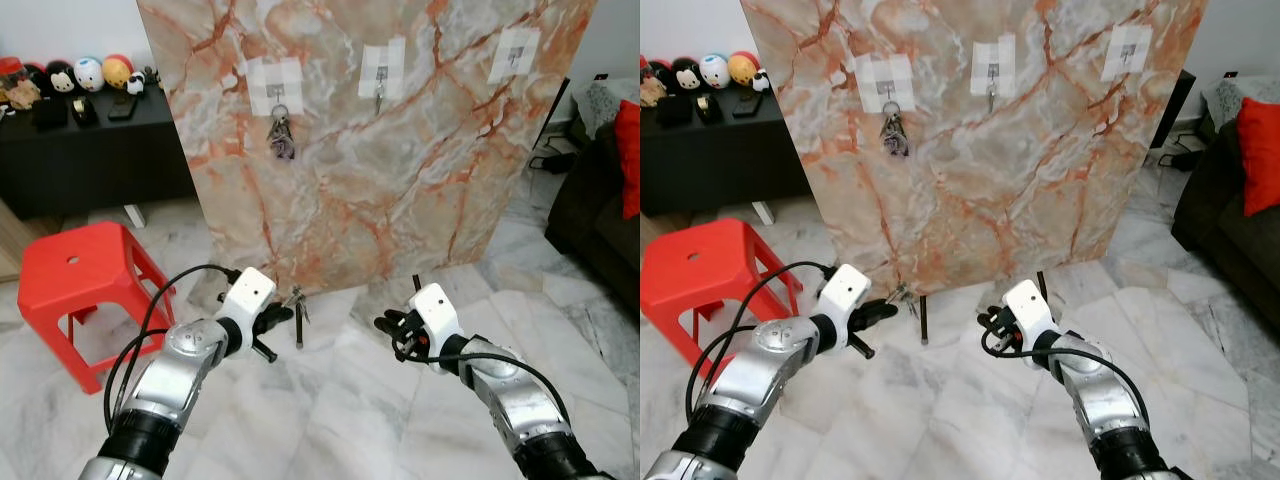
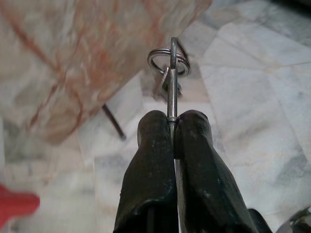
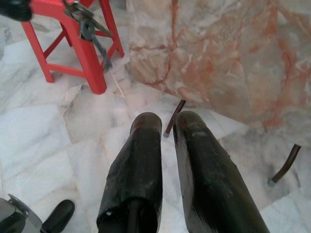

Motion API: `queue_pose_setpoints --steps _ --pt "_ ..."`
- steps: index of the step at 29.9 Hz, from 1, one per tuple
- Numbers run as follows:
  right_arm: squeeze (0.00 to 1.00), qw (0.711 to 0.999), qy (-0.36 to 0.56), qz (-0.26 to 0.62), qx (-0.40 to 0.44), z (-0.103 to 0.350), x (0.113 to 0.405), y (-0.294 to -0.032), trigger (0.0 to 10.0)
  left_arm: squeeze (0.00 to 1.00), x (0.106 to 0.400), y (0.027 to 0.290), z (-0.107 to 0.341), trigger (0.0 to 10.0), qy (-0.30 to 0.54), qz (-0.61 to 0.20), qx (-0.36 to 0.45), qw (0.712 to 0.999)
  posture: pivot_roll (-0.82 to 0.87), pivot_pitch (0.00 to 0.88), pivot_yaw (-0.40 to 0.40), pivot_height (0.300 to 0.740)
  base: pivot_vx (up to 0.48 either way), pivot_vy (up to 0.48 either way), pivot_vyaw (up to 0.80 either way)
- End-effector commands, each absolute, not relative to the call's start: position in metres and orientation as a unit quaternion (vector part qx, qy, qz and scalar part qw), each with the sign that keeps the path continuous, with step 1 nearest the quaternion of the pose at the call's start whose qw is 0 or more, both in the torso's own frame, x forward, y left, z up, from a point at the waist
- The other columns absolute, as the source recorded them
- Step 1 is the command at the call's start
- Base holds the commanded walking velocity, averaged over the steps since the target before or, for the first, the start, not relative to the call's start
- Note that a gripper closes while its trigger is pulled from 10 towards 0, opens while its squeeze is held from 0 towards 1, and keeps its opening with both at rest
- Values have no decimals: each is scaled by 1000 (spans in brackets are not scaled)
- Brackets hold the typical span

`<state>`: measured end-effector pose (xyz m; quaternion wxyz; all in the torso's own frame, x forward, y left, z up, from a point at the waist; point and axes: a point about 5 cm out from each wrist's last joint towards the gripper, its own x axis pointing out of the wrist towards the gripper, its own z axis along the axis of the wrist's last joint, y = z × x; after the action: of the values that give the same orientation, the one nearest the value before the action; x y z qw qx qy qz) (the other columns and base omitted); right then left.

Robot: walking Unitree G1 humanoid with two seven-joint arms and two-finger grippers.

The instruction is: Hang keys on a hook

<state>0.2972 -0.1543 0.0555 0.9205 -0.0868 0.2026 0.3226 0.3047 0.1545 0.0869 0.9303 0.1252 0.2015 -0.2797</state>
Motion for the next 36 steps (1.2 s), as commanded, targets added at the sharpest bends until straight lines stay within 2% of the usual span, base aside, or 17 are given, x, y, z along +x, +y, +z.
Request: queue_pose_setpoints --steps 1,4,7,9,12,13,20,23,27,36 --pt "0 923 206 315 -82 53 295 -157 10000 0 301 165 83 10000 208 -256 135 934 -57 29 -11 740 0 0 0" --pt "0 928 204 305 -69 52 297 -158 10000 0 298 171 79 10000 207 -240 134 939 -56 29 -11 740 0 0 0" --pt "0 945 218 240 -37 41 300 -166 10000 0 294 181 68 10000 209 -208 125 947 -57 22 -11 740 0 0 0" --pt "0 958 247 147 26 23 296 -179 10000 0 292 191 57 10000 211 -162 103 958 -55 21 -11 740 0 0 0" --pt "0 955 273 102 61 9 287 -184 10000 0 291 198 51 10000 213 -122 75 967 -53 16 -10 740 0 0 0" --pt "0 949 292 70 96 -2 279 -184 10000 0 290 204 48 10000 214 -90 62 971 -53 15 -7 740 0 0 0" --pt "0 947 297 56 112 -9 274 -179 10000 0 289 204 47 10000 206 -80 64 973 -52 17 -3 740 0 0 0" --pt "0 952 287 68 87 -5 281 -177 10000 0 292 200 48 10000 194 -81 63 976 -51 28 -3 740 0 0 185" --pt "0 956 268 70 92 3 289 -176 10000 0 292 198 49 10000 189 -80 59 977 -51 33 -3 740 0 0 800" --pt "0 956 266 65 108 4 292 -176 10000 0 291 194 48 10000 187 -89 59 977 -48 44 -3 740 0 0 0"
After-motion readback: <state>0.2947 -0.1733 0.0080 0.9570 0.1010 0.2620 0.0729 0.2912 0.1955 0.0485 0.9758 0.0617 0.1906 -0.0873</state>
